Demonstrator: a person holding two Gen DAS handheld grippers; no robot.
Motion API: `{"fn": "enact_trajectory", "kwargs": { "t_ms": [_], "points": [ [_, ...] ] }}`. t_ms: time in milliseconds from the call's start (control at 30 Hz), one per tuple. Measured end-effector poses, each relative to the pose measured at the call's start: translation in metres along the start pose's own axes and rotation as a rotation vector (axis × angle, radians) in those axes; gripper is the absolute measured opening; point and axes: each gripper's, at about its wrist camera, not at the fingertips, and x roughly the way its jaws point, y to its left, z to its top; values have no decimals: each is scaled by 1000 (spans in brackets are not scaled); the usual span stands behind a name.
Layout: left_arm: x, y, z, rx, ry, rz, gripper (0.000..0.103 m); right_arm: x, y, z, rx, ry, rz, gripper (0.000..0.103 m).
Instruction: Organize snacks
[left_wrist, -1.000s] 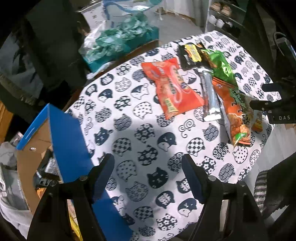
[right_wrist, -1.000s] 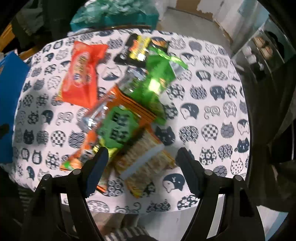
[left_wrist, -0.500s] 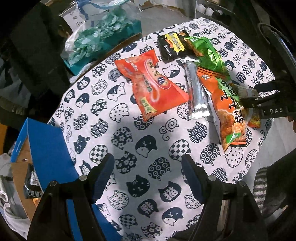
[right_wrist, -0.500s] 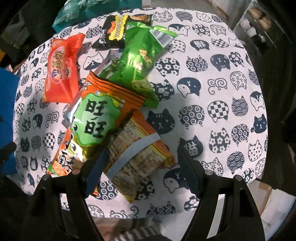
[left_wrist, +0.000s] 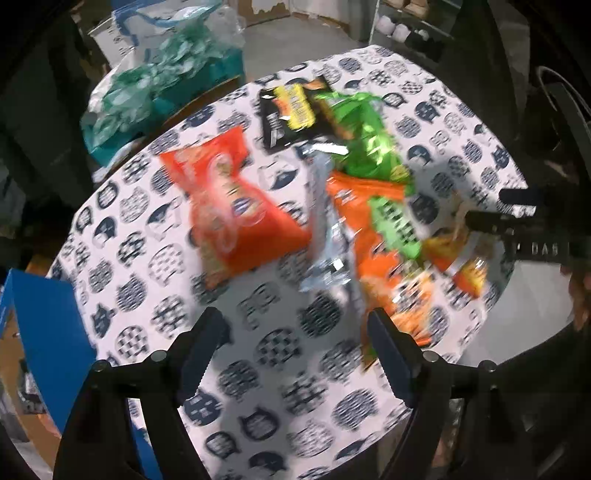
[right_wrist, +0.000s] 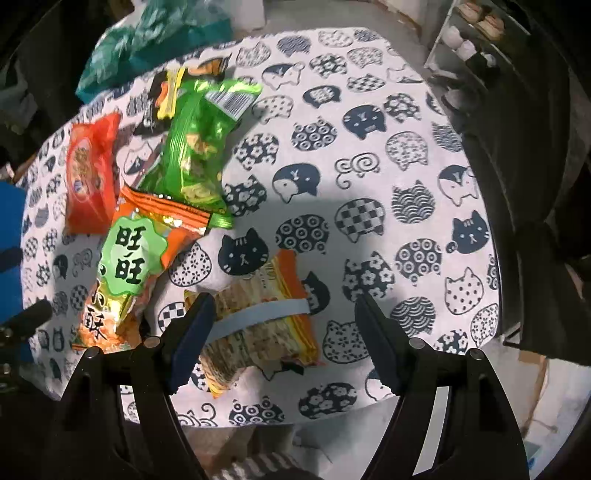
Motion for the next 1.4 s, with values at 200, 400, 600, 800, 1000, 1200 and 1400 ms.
{"fn": "enact_trajectory", "kwargs": {
  "t_ms": [200,400,600,800,1000,1200,1400],
  "points": [
    [16,-22,17,-4,14,-59,82,-10,-28,-16,47,-18,45,77],
    [35,-40,29,-18,43,-98,82,-15,-33,-24,49,-13,86,77],
    [55,-53,34,15,67,-67,82,-5,-18,-21,-14,-6,128,77],
    [65,-50,30,16,56,-91,65,1,-3,-20,-88,5,134,77],
    [57,-43,24,32,34,-108,36,11,12,-17,-147,16,134,77],
    [43,-30,11,39,5,-101,34,28,30,-16,-217,42,93,78],
    [26,-26,5,33,-18,-93,34,45,47,-14,-268,59,43,78]
  ]
}}
